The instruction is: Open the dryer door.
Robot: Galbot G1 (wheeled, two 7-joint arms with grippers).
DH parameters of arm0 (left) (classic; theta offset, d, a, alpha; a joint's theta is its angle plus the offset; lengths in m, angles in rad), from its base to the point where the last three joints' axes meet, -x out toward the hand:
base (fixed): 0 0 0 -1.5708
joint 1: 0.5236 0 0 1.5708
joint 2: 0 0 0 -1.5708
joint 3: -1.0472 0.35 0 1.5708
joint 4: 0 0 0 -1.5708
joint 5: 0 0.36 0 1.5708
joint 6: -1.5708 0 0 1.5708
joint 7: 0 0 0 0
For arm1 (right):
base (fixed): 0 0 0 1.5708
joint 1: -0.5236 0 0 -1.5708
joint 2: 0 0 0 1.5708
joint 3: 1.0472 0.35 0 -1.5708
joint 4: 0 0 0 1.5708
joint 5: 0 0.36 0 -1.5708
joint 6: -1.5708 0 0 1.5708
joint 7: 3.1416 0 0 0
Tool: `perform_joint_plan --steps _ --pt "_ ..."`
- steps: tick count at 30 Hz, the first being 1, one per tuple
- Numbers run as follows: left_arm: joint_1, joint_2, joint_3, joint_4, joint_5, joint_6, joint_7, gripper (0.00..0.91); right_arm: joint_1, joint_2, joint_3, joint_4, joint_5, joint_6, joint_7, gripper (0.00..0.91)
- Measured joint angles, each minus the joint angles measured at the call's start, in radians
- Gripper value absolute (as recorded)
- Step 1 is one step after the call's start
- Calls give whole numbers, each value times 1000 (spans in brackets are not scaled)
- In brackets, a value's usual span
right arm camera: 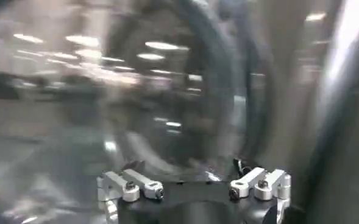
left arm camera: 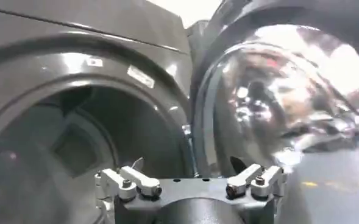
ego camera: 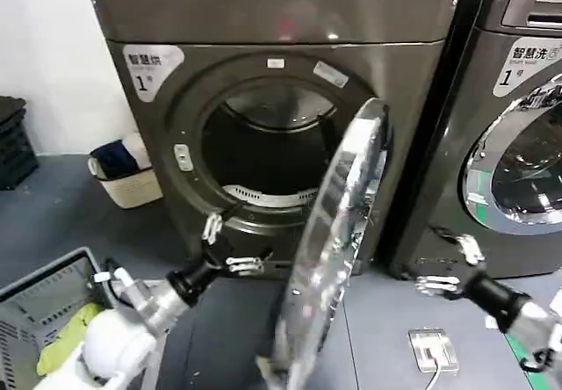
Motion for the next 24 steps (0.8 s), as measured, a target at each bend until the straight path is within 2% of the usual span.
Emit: perform_joint_plan --steps 9,19,24 --pt "-81 -38 119 41 27 -1 -6 907 -81 155 207 -20 -4 -3 187 907" --pt "-209 -90 285 117 41 -2 -21 907 -104 318 357 -55 -52 7 317 907" --pt "-282 -124 364 168 44 -2 -28 907 -111 380 418 -72 -98 20 355 907"
